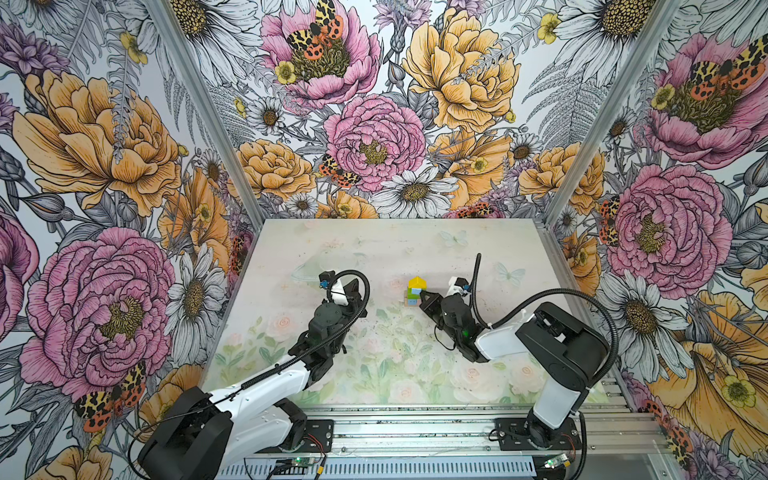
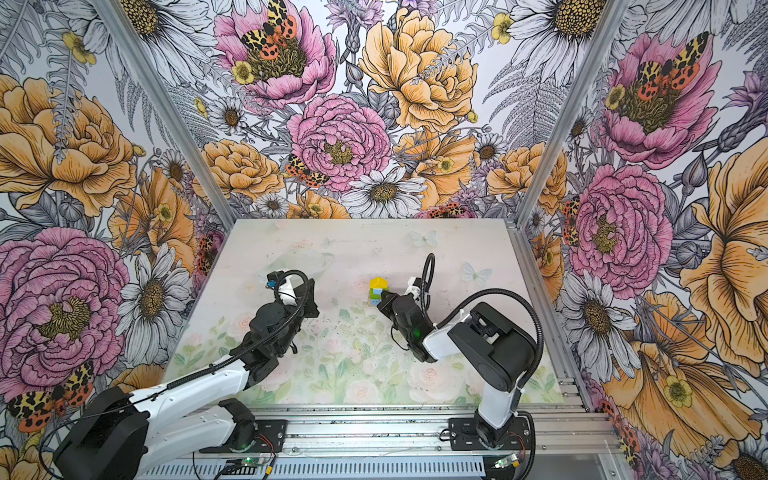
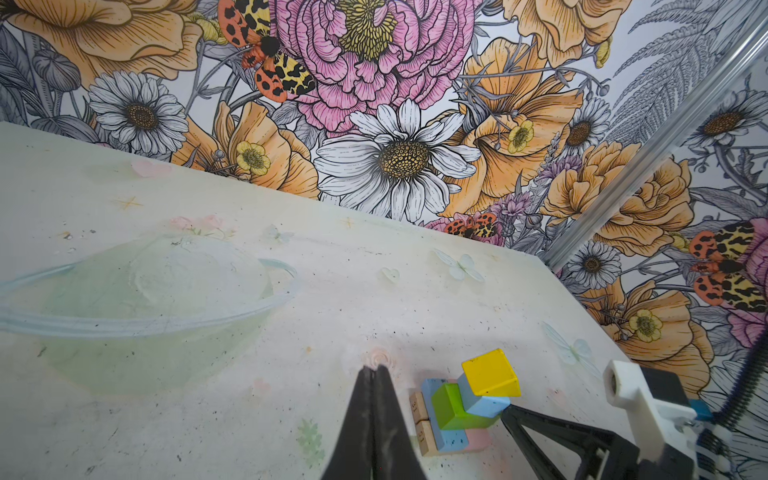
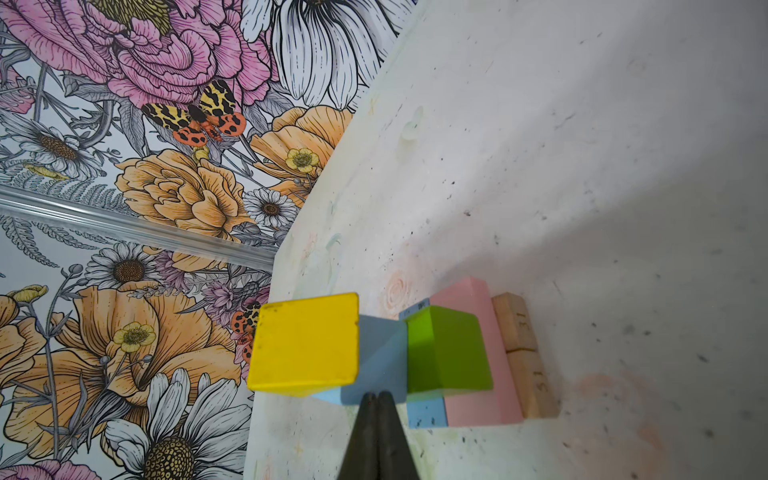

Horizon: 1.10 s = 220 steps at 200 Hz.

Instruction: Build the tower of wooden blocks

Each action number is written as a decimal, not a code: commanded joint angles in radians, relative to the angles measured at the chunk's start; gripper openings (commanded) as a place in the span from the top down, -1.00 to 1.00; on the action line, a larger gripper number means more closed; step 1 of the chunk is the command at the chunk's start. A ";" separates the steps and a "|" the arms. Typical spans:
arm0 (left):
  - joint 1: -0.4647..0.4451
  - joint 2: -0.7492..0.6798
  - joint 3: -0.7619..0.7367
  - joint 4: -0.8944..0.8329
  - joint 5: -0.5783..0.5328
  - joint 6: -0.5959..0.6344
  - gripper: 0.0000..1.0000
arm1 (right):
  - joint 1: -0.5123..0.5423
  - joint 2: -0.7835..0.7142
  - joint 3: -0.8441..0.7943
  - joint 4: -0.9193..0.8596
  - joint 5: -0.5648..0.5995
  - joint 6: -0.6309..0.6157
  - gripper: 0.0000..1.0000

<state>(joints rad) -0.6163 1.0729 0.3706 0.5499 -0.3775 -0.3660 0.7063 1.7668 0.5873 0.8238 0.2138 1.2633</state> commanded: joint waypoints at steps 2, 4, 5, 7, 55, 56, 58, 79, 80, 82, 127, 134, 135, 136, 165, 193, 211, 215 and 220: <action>0.014 -0.022 -0.013 0.014 -0.023 0.016 1.00 | -0.005 0.015 0.021 0.005 0.024 -0.011 1.00; 0.014 -0.022 -0.014 0.014 -0.022 0.016 1.00 | -0.005 0.015 0.022 0.005 0.024 -0.011 1.00; 0.014 -0.023 -0.014 0.014 -0.022 0.016 1.00 | -0.005 0.014 0.021 0.005 0.025 -0.011 1.00; 0.015 -0.023 -0.015 0.015 -0.022 0.016 1.00 | -0.005 0.015 0.021 0.006 0.025 -0.012 1.00; 0.016 -0.025 -0.016 0.013 -0.023 0.017 1.00 | -0.005 0.017 0.021 0.007 0.027 -0.011 1.00; 0.016 -0.025 -0.016 0.013 -0.022 0.018 1.00 | -0.005 0.017 0.021 0.008 0.027 -0.011 1.00; 0.015 -0.025 -0.016 0.013 -0.023 0.017 1.00 | -0.005 0.017 0.021 0.008 0.027 -0.011 1.00; 0.014 -0.026 -0.016 0.013 -0.022 0.018 1.00 | -0.005 0.019 0.022 0.007 0.027 -0.011 1.00; 0.015 -0.027 -0.016 0.013 -0.021 0.018 1.00 | -0.005 0.018 0.021 0.007 0.027 -0.010 1.00; 0.015 -0.027 -0.016 0.013 -0.022 0.018 1.00 | -0.006 0.019 0.022 0.007 0.028 -0.011 1.00; 0.016 -0.027 -0.016 0.013 -0.022 0.018 1.00 | -0.007 0.020 0.022 0.008 0.029 -0.011 1.00; 0.015 -0.027 -0.016 0.013 -0.023 0.018 1.00 | -0.008 0.019 0.022 0.006 0.031 -0.012 1.00; 0.015 -0.027 -0.016 0.013 -0.022 0.018 1.00 | -0.008 0.019 0.023 0.006 0.030 -0.012 1.00; 0.015 -0.027 -0.017 0.013 -0.023 0.018 1.00 | -0.008 0.019 0.022 0.006 0.031 -0.011 1.00; 0.015 -0.027 -0.018 0.014 -0.022 0.019 1.00 | -0.010 0.016 0.022 0.002 0.035 -0.011 1.00; 0.015 -0.028 -0.018 0.013 -0.023 0.018 1.00 | -0.011 0.020 0.024 0.003 0.035 -0.012 1.00; 0.014 -0.030 -0.018 0.013 -0.023 0.018 1.00 | -0.012 0.023 0.025 0.004 0.033 -0.013 1.00; 0.015 -0.030 -0.019 0.013 -0.022 0.018 1.00 | -0.013 0.022 0.025 0.005 0.034 -0.013 1.00; 0.014 -0.030 -0.019 0.013 -0.022 0.018 1.00 | -0.013 0.023 0.026 0.005 0.033 -0.012 1.00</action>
<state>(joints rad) -0.6109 1.0615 0.3653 0.5503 -0.3817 -0.3626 0.6994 1.7691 0.5884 0.8196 0.2176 1.2633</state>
